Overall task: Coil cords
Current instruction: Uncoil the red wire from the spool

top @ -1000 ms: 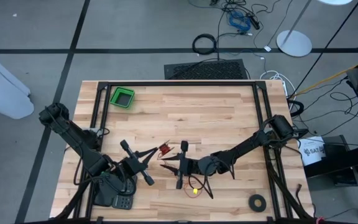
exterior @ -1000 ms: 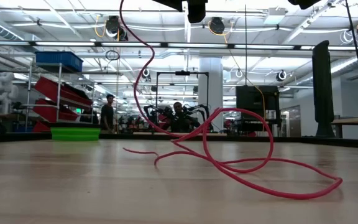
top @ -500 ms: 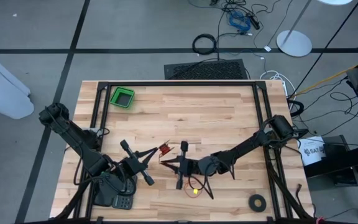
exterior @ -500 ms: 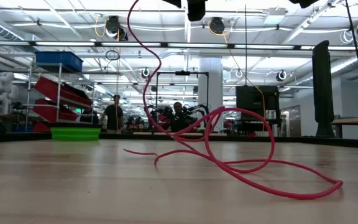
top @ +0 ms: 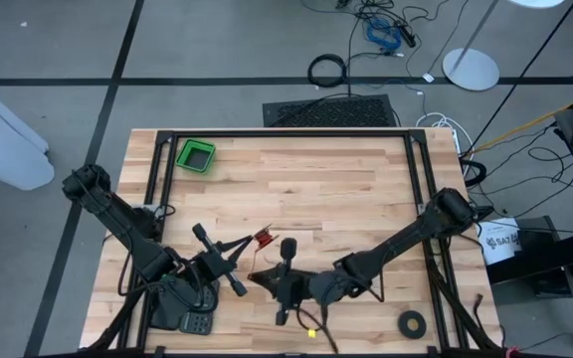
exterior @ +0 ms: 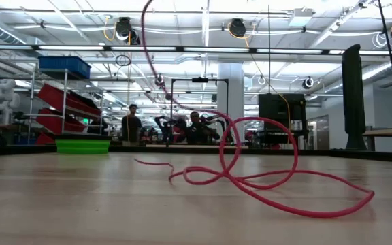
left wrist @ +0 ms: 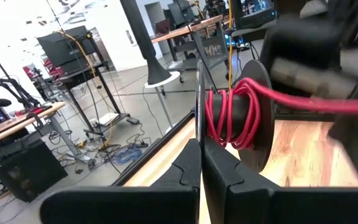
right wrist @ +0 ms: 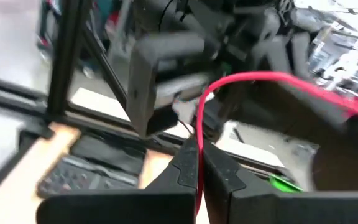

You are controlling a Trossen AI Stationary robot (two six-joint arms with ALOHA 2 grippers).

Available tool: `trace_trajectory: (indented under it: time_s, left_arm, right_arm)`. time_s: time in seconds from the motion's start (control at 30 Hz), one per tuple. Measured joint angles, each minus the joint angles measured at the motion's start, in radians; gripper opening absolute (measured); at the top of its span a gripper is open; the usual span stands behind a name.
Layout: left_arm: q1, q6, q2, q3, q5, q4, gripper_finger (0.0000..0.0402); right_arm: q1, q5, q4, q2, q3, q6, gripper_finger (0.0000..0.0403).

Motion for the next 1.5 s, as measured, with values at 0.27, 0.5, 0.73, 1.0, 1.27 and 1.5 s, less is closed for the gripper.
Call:
trace_trajectory:
  time_s: [0.27,0.5,0.73,1.0,1.27,1.5]
  left_arm:
    - [-0.002,0.0,0.0,0.0,0.0,0.0,0.0004]
    - [-0.002,0.0,0.0,0.0,0.0,0.001,0.0004]
    - [-0.002,-0.001,0.0,0.0,0.0,0.005,0.0004]
    - [-0.002,-0.005,0.0,0.0,0.0,0.006,0.0004]
    - [-0.002,-0.005,0.0,0.0,0.0,0.006,0.0004]
    - [-0.01,0.002,0.0,0.0,0.0,0.016,0.0004]
  right_arm:
    - [0.039,0.081,-0.612,0.0,0.333,0.041,0.0]
    - [0.042,0.079,-1.037,-0.012,0.555,0.115,0.0]
    - [0.042,0.079,-1.244,-0.116,0.603,0.192,0.0]
    - [0.042,0.079,-1.477,-0.225,0.603,0.368,0.0]
    - [0.035,0.078,-1.575,-0.225,0.536,0.484,0.0]
    - [0.032,0.082,-1.464,-0.231,0.304,0.553,0.0]
